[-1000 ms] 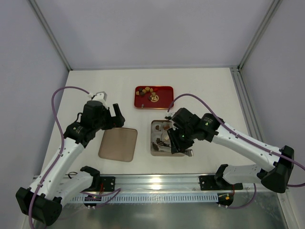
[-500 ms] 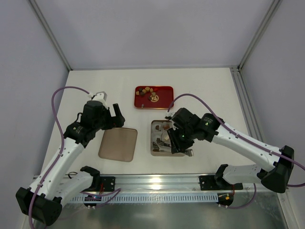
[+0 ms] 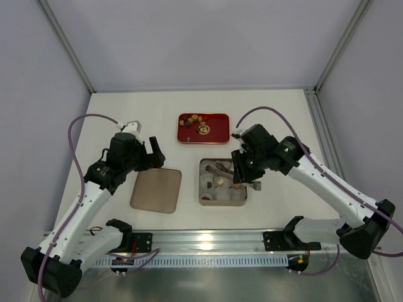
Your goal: Pack the chocolate
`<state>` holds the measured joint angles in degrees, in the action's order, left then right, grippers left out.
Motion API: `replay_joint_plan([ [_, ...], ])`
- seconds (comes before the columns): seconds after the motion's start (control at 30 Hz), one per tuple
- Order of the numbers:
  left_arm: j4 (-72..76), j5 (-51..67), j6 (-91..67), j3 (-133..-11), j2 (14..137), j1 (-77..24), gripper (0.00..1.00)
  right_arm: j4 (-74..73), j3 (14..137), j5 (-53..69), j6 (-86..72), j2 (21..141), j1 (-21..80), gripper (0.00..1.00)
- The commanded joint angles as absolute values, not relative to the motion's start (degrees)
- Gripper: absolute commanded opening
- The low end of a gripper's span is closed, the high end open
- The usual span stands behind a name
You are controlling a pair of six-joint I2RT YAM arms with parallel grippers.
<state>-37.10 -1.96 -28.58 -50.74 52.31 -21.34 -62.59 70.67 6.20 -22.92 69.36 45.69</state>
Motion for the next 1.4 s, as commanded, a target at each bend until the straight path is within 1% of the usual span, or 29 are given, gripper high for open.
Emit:
replay_joint_plan([
  [0.0, -35.9, -2.8, -29.1, -51.0, 51.2, -21.2, 1.0, -61.3, 74.7, 6.7, -19.1, 68.9, 36.1, 0.39],
  [0.17, -35.7, -1.4, -29.2, -50.9, 51.5, -21.2, 1.0, -53.6, 77.8, 5.7, -16.4, 74.2, 23.0, 0.39],
  [0.23, -35.5, -1.1, -29.2, -50.9, 51.7, -21.2, 1.0, -47.7, 77.9, 5.1, -17.2, 76.5, 17.8, 0.39],
  [0.27, -35.4, -0.7, -29.2, -50.9, 51.9, -21.2, 1.0, -45.4, 77.2, 4.7, -17.7, 77.4, 16.5, 0.4],
  [0.3, -35.4, -0.5, -29.3, -50.8, 51.9, -21.2, 1.0, -41.2, 76.9, 1.7, -18.0, 80.0, 15.4, 0.42],
  [0.37, -35.3, -0.2, -29.3, -50.9, 51.9, -21.2, 1.0, -37.6, 76.6, 0.9, -18.4, 83.1, 12.5, 0.45],
  [0.47, -35.2, -0.2, -29.3, -50.8, 51.9, -21.2, 1.0, -29.7, 77.2, 0.5, -19.2, 89.0, 8.7, 0.45],
  [0.57, -35.0, 1.3, -29.3, -50.7, 51.9, -21.2, 1.0, -26.2, 78.5, 1.3, -19.6, 94.7, 6.1, 0.43],
  [0.73, -34.9, 1.8, -29.3, -50.7, 51.6, -21.2, 1.0, -23.8, 81.2, 0.4, -19.3, 105.2, 4.9, 0.41],
  [0.9, -34.8, 2.1, -29.4, -50.5, 51.5, -21.2, 1.0, -25.2, 82.6, 0.6, -20.0, 110.3, 4.9, 0.42],
  [1.03, -34.8, 2.4, -29.4, -50.5, 51.9, -21.2, 1.0, -26.5, 83.5, 1.3, -20.5, 112.8, 4.8, 0.46],
  [1.17, -34.7, 2.7, -29.3, -50.4, 52.4, -21.2, 1.0, -31.1, 85.9, -1.7, -20.0, 115.7, 4.8, 0.49],
  [1.3, -34.7, 3.3, -29.0, -50.3, 53.1, -21.2, 1.0, -32.9, 86.3, -2.9, -19.6, 117.2, 4.9, 0.57],
  [1.37, -34.7, 3.7, -29.0, -50.3, 53.5, -21.2, 1.0, -33.3, 86.0, -3.3, -19.6, 117.4, 4.9, 0.63],
])
